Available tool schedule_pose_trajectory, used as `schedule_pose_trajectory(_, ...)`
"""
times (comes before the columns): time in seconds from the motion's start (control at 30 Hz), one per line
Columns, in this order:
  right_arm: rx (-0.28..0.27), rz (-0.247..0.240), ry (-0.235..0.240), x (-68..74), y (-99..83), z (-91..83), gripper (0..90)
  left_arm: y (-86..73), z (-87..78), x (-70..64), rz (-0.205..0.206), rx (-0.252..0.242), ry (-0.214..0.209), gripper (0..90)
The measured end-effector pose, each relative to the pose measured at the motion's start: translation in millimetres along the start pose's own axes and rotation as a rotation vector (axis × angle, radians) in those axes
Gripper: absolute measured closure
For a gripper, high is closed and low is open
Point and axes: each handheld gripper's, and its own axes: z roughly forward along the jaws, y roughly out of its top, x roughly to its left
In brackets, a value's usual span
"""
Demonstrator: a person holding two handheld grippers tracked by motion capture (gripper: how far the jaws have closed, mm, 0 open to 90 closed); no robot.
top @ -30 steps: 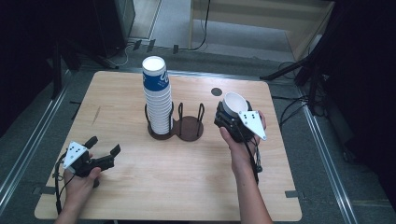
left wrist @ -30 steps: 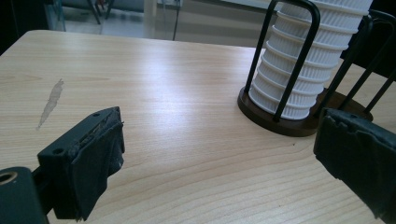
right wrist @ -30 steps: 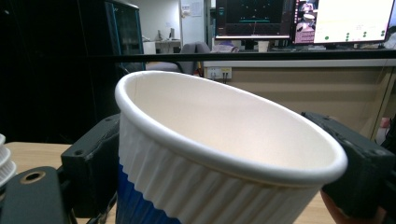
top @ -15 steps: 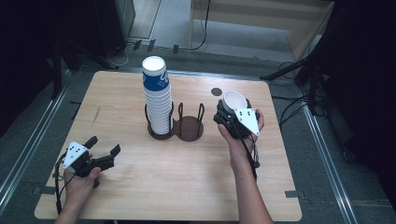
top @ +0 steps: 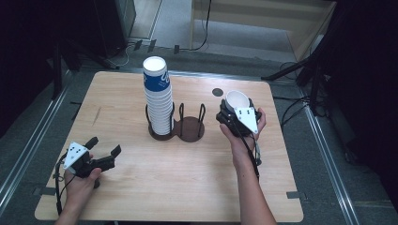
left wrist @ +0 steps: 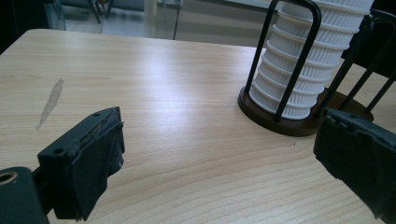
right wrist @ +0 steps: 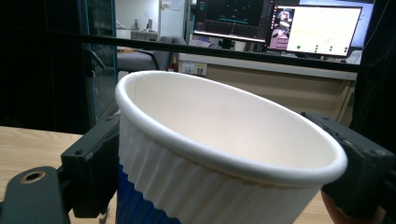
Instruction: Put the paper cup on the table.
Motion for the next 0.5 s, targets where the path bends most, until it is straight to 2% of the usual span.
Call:
schedule_pose_trajectory(0.17,0.005,-0.014,-0.001,0.2,-4.4,4.1,12.0,0.1,0.0,0.1,-0.002,0.001,-0.001,2.5)
schedule_pose_trajectory(0.5,0.021,-0.010,-0.007,-1.6,-15.9,13.9,11.9,0.1,0.1,0.2,-0.002,0.002,-0.001,2.4)
